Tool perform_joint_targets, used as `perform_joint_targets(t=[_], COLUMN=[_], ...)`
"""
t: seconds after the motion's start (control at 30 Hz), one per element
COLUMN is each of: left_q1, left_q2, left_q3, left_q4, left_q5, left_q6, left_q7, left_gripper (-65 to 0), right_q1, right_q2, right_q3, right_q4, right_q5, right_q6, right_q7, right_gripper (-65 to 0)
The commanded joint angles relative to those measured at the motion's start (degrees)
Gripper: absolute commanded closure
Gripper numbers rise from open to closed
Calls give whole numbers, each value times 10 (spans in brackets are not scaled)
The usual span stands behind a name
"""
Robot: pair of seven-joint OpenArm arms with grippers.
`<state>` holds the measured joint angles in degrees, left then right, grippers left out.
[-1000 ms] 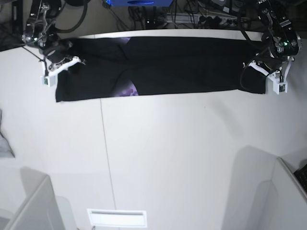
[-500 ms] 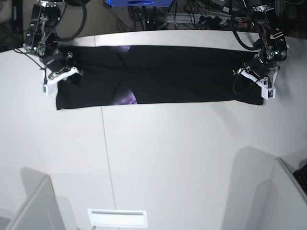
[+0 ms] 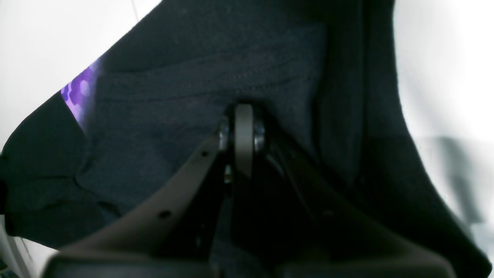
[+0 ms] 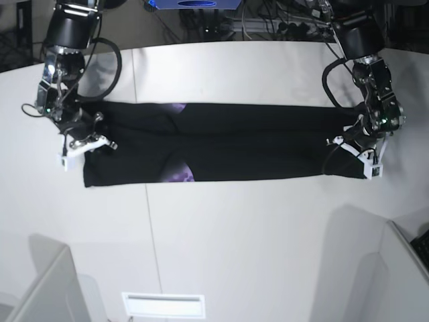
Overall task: Fold the T-shirt properly
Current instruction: 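Pull the folded strip away from the robot and release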
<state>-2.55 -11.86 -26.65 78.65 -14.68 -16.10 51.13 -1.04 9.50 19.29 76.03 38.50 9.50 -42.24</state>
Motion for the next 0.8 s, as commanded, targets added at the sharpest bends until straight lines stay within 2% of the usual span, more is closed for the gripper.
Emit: perform_joint_targets(t=[0.0, 0.13, 0.3, 0.37, 0.47, 0.7, 0.77], left_q1=[-1, 0, 19, 37, 63, 90, 90], left_q2=[-8, -13, -14, -18, -43, -52, -52], left_q3=[-3, -20, -114, -144, -166, -222, -227], left_q4=[17, 97, 216, 250, 259, 205, 182], left_q5=[18, -18, -91, -121, -161, -198, -198], left_q6=[12, 12, 9, 9, 9, 9, 9], left_q7=[11, 75, 141, 145, 145, 142, 142], left_gripper=[0, 0, 0, 0, 0, 0, -117], right_q1=[6, -3, -31, -47, -62, -70, -71], right_q2=[7, 5, 3, 2, -5, -13, -19], right_q3=[2, 2, 2, 2, 2, 2, 1], right_q4=[8, 73, 178, 217, 251, 257, 258], right_q5=[-24, -22, -20, -20, -20, -20, -20], right_q6=[-15, -15, -14, -14, -14, -14, -14], right_q7=[-3, -9, -19, -19, -19, -48, -48], right_gripper=[0, 0, 0, 0, 0, 0, 0])
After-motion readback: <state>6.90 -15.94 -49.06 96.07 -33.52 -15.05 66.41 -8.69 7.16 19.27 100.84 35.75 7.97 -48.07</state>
